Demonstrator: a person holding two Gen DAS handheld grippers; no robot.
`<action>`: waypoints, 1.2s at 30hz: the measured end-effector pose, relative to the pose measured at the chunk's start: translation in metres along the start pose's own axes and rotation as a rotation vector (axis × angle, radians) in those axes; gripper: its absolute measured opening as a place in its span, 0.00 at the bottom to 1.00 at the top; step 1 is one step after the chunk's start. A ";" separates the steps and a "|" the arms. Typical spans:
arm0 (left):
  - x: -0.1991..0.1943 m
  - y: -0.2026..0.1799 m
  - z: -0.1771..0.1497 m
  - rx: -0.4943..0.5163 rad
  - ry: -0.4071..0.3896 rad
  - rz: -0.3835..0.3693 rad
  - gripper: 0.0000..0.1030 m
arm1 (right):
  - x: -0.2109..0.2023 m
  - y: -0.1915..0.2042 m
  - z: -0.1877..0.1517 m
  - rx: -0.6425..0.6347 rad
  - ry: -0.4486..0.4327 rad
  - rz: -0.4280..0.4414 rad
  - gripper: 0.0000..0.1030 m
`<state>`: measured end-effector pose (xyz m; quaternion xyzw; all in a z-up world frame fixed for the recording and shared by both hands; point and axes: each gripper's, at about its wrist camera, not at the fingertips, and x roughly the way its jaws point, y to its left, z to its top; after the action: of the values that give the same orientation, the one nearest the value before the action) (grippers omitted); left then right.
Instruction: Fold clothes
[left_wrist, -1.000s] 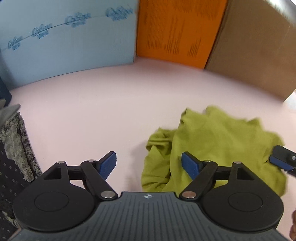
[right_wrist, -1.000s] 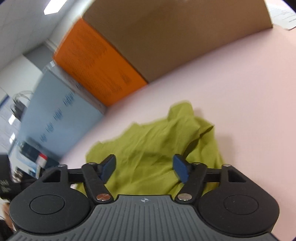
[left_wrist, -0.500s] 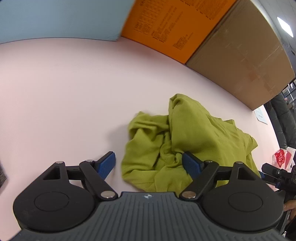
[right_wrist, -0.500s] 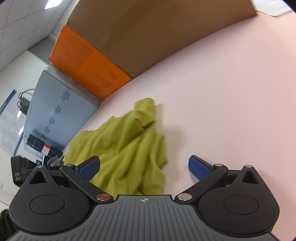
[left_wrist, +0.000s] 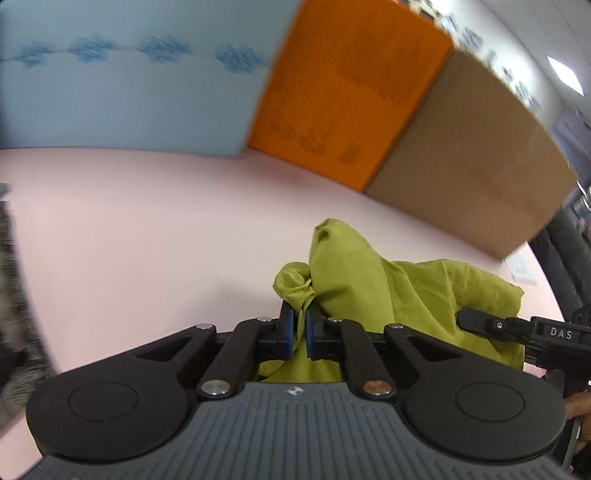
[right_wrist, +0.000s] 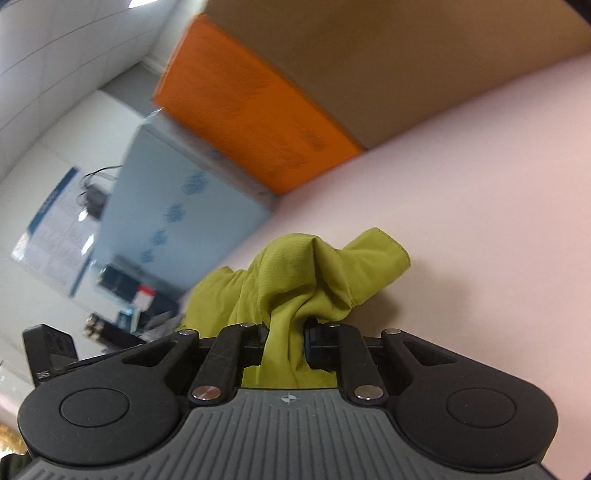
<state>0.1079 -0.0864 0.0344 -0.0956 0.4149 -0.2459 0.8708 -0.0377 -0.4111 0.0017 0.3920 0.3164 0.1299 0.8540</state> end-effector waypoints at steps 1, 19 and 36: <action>-0.016 0.008 0.000 -0.022 -0.030 0.012 0.04 | 0.005 0.014 0.002 -0.019 0.012 0.037 0.12; -0.155 0.200 -0.110 -0.306 0.164 0.860 0.18 | 0.286 0.185 -0.096 -0.375 0.484 0.088 0.47; -0.174 0.094 -0.147 -0.337 0.033 0.917 0.80 | 0.144 0.199 -0.152 -0.596 0.296 -0.268 0.99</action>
<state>-0.0652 0.0882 0.0233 -0.0386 0.4623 0.2318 0.8550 -0.0196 -0.1228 0.0138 0.0575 0.4335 0.1588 0.8852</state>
